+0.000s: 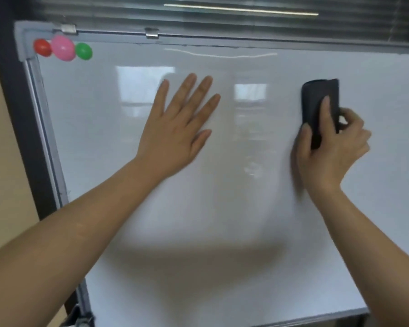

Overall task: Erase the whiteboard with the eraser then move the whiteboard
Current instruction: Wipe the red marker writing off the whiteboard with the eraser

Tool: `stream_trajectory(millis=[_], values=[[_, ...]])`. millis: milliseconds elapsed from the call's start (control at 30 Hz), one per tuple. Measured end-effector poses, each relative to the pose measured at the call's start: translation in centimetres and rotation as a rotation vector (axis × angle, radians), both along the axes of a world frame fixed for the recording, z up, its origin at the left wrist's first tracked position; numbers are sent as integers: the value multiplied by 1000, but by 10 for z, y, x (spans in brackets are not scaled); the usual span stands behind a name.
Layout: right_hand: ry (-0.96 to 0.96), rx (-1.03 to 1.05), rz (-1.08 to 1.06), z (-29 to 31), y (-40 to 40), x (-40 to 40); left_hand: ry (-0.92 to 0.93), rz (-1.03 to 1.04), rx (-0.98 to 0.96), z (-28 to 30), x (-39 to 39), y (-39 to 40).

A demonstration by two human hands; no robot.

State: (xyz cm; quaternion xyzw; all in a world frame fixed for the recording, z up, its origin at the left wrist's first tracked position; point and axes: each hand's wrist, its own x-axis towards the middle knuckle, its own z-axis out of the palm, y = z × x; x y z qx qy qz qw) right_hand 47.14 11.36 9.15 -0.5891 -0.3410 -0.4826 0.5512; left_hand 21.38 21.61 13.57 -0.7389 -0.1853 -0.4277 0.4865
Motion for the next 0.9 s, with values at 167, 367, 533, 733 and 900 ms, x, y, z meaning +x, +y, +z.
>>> stream_trajectory(millis=[167,367,533,733,900], values=[[253,98,32,24,4,1,0,-13,-9,-2,0,1],[-225,-37,94,-5,15,-59,-16,-32,15,-1,-3,5],[-631,-232,107,-95,16,-90,8,-40,-5,-2,-4,6],[-895,-392,183,-186,18,-119,25,1,-46,-13,-9,3],[-1182,-635,246,-259,8,-128,37,12,-57,-20,-16,-6]])
